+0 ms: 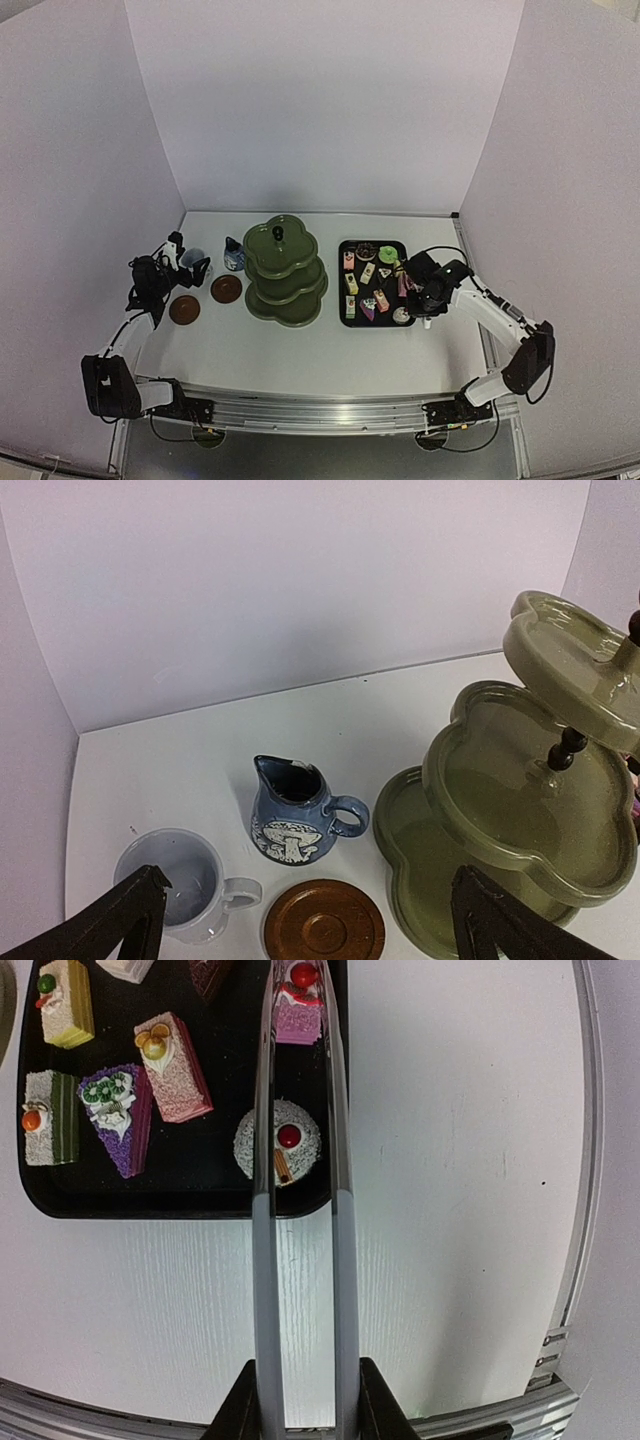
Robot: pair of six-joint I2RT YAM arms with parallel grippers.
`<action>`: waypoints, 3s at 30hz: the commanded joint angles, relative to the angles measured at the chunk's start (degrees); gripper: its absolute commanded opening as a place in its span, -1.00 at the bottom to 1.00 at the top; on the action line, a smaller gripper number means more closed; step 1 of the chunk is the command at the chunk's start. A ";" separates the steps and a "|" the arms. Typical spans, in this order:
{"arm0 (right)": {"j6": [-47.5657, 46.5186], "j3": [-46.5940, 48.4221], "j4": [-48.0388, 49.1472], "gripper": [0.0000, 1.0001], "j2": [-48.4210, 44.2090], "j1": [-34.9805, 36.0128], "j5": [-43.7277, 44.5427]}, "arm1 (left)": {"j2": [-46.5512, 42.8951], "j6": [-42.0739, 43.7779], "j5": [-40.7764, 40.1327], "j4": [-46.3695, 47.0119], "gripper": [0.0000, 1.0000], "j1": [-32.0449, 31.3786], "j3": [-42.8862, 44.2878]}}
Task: Serve the afternoon tea
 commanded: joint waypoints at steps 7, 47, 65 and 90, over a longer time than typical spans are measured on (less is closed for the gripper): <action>-0.34 3.57 0.84 -1.00 -2.41 0.22 2.52 | 0.46 1.12 0.22 0.99 0.99 -0.14 0.30; -10.37 26.53 17.53 -1.00 25.07 7.61 -20.22 | -0.55 3.44 -0.77 -2.06 0.99 -0.12 0.72; -10.06 25.59 17.98 -0.89 28.13 7.94 -21.97 | -0.42 3.68 -0.92 -2.15 0.99 -0.16 0.39; -8.24 26.33 17.91 -0.38 26.19 8.14 -21.87 | -0.59 4.56 -1.30 -2.06 0.99 -0.15 -0.55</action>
